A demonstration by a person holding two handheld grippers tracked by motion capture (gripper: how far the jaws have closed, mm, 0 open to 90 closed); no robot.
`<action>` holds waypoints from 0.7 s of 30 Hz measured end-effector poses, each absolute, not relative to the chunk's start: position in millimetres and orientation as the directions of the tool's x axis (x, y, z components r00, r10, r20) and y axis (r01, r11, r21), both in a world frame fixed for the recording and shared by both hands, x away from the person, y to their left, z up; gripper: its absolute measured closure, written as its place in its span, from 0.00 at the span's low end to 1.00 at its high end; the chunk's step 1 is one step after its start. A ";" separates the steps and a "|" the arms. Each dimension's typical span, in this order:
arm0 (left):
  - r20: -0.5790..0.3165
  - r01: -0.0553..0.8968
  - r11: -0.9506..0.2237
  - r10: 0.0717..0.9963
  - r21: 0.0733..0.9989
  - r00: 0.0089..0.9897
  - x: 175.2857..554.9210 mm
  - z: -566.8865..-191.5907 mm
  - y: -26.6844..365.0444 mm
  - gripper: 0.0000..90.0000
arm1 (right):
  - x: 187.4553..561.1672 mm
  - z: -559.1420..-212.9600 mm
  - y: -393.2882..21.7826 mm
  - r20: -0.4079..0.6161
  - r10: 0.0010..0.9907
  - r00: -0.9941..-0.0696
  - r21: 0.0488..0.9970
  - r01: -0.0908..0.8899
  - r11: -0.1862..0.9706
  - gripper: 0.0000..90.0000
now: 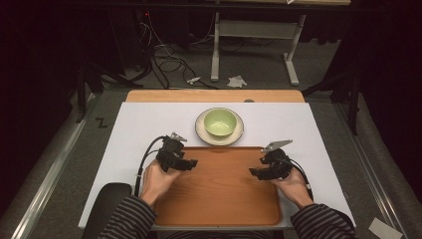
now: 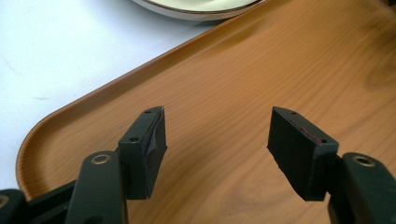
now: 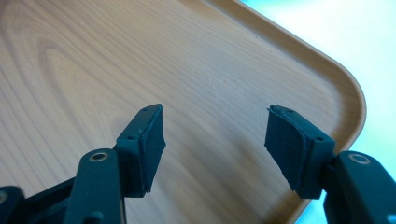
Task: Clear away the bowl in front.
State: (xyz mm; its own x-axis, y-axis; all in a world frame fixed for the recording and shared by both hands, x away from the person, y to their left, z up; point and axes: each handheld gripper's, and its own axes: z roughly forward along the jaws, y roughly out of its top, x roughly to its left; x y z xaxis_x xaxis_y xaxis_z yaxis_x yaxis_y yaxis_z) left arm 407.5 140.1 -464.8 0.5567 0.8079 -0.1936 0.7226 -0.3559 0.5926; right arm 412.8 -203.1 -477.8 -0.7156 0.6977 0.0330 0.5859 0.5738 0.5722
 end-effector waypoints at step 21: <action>-0.209 0.725 -0.364 0.796 0.585 0.568 409.5 -468.1 139.3 0.38 | 411.0 -478.8 -200.1 0.028 0.686 -0.727 0.568 0.576 0.588 0.43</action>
State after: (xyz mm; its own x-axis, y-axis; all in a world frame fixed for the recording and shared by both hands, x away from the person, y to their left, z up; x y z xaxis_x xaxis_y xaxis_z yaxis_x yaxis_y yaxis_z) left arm 409.5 139.3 -468.1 0.5682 0.7959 -0.2088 0.7248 -0.3640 0.5849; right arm 411.0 -200.1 -478.8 -0.7274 0.6856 0.0280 0.5762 0.5881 0.5675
